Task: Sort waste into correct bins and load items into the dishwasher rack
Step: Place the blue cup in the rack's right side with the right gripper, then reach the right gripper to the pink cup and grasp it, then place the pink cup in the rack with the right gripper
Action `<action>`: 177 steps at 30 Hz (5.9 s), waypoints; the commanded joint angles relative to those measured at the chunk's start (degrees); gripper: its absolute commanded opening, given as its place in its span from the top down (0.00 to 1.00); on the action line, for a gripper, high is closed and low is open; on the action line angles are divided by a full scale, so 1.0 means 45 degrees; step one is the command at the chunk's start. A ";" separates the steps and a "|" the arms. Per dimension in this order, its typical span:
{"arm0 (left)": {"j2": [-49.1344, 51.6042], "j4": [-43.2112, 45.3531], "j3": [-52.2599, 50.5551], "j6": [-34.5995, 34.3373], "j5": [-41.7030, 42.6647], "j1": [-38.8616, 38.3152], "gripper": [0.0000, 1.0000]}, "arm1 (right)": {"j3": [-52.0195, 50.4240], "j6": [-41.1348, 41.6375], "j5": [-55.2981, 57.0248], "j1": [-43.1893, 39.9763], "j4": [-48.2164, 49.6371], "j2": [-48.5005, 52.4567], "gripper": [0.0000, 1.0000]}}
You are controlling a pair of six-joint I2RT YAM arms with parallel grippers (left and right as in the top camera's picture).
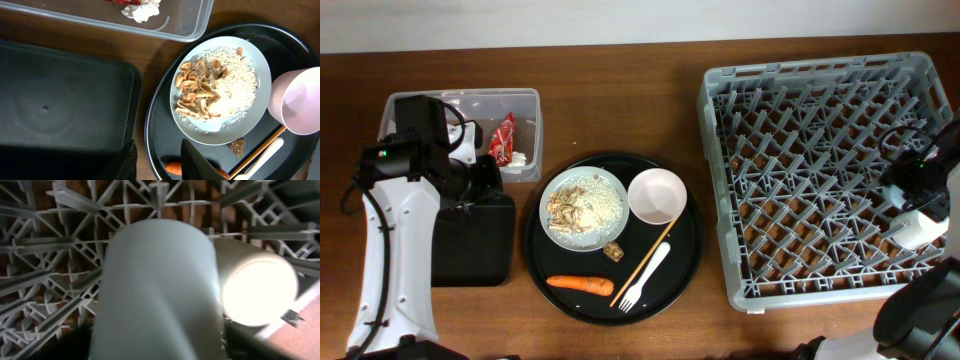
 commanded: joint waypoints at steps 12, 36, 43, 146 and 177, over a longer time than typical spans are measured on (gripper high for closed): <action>-0.0228 -0.0015 -0.0010 -0.0073 -0.0087 0.0044 0.71 | 0.1384 -0.0005 -0.1836 -0.0044 -0.1710 -0.0733 0.01; -0.0228 -0.0112 -0.0010 -0.0073 -0.0087 0.0044 0.71 | -0.1268 0.0063 -0.1904 -0.0044 -0.0962 -0.0879 0.55; -0.0228 -0.0121 -0.0010 -0.0073 -0.0087 0.0044 0.71 | -0.1341 0.0053 -0.1477 -0.0044 -0.0855 -0.0855 0.64; -0.0214 -0.0442 -0.0024 -0.0073 0.0301 -0.0015 0.66 | 0.6241 0.4143 1.4319 0.5401 -0.1987 0.4386 0.96; -0.0214 -0.0505 -0.0024 -0.0068 0.0301 -0.0015 0.66 | 0.6251 0.5950 0.7888 1.0273 -0.5780 0.5017 0.01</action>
